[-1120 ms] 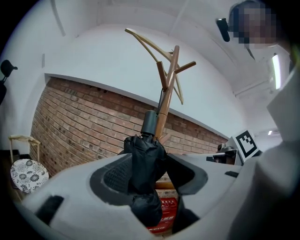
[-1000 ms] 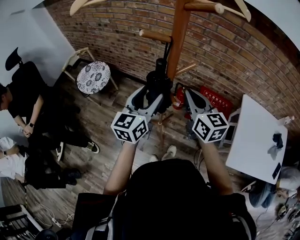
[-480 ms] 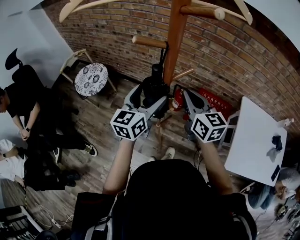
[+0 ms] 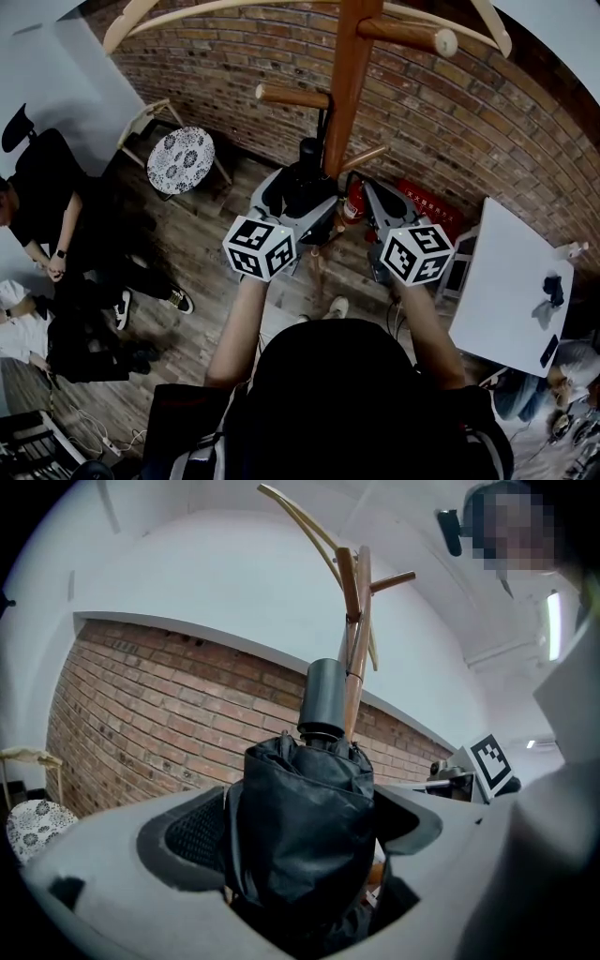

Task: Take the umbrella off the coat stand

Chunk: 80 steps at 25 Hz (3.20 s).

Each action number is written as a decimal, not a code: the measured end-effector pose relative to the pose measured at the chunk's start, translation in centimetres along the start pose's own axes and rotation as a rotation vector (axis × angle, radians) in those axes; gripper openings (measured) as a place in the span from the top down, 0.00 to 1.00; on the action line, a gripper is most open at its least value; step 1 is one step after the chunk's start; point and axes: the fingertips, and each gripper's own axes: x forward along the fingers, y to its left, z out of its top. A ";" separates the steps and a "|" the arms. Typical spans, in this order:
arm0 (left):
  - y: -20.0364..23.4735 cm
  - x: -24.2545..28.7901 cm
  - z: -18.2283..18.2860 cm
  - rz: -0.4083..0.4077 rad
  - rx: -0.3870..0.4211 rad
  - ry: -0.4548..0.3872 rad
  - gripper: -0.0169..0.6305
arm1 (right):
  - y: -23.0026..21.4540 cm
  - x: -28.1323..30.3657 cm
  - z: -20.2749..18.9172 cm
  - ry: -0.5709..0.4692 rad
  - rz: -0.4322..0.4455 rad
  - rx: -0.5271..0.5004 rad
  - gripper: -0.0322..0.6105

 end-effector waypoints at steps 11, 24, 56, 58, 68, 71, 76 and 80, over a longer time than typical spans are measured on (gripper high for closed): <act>-0.5 2.2 -1.1 -0.025 0.030 0.042 0.27 | -1.5 0.5 -0.4 0.011 -0.004 0.009 0.91; -0.7 2.7 -1.5 -0.015 0.081 0.098 0.27 | -2.3 0.7 -0.8 0.026 -0.004 0.023 0.91; -2.1 1.0 -1.4 0.035 0.080 0.143 0.53 | -1.2 -1.0 -0.8 0.028 0.019 0.032 0.91; -2.1 0.9 -1.2 0.034 0.080 0.139 0.53 | -1.2 -1.0 -0.6 0.025 0.018 0.030 0.91; -2.5 0.5 -0.2 0.032 0.100 0.131 0.53 | -0.2 -0.7 -0.1 0.012 0.046 0.026 0.91; -2.4 0.4 0.3 0.035 0.105 0.124 0.53 | 0.1 -0.5 0.0 0.009 0.054 0.024 0.91; -2.0 -0.3 0.9 0.047 0.106 0.112 0.53 | 1.1 -0.3 0.4 0.003 0.076 0.017 0.91; -2.0 -0.7 1.4 0.051 0.107 0.103 0.53 | 1.7 -0.1 1.0 -0.004 0.095 0.012 0.91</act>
